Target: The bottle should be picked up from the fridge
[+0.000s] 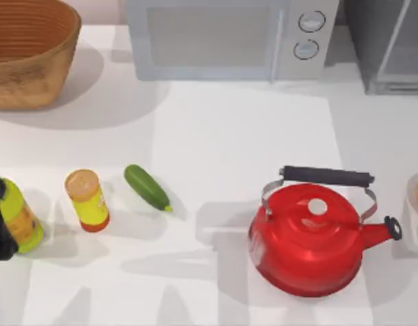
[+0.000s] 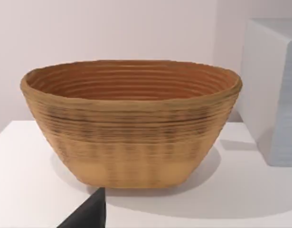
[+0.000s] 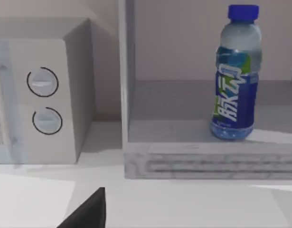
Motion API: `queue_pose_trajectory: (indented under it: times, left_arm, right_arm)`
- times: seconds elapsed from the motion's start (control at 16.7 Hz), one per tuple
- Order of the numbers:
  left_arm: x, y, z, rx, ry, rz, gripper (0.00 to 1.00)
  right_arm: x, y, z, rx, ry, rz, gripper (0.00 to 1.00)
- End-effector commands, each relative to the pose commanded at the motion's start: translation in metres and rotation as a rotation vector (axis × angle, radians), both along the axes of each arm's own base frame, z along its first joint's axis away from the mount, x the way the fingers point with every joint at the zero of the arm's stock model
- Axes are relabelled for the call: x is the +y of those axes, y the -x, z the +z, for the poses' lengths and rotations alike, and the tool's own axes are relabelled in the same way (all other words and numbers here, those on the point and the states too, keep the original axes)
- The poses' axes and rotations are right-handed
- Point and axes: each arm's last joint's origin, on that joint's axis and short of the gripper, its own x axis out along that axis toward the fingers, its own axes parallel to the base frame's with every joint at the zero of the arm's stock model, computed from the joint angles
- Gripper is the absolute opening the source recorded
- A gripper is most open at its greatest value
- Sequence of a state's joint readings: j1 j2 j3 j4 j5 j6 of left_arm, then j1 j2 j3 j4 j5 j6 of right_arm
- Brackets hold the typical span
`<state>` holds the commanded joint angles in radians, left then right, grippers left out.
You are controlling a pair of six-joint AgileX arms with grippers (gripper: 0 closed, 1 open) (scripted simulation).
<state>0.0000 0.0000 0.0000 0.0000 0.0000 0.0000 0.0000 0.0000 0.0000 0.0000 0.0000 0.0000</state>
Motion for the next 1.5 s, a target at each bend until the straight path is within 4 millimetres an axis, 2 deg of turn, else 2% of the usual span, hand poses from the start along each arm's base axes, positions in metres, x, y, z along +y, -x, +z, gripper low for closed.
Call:
queue_pose_trajectory:
  times: [0.42,0.6,0.78,1.14,1.5]
  left_arm:
    - [0.0,0.0,0.0,0.0,0.0,0.0,1.0]
    - [0.0,0.0,0.0,0.0,0.0,0.0,1.0]
    - [0.0,0.0,0.0,0.0,0.0,0.0,1.0]
    - [0.0,0.0,0.0,0.0,0.0,0.0,1.0]
    - [0.0,0.0,0.0,0.0,0.0,0.0,1.0]
  right_arm:
    - [-0.004,-0.009,0.011,-0.026,0.007,0.005,1.0]
    - [-0.012,-0.023,0.02,-0.044,0.016,0.006,1.0]
    - [-0.024,-0.045,0.019,-0.031,0.019,0.006,1.0]
    - [-0.06,-0.083,-0.012,0.039,-0.008,0.006,1.0]
    - [-0.091,-0.097,-0.041,0.017,-0.008,0.002,1.0]
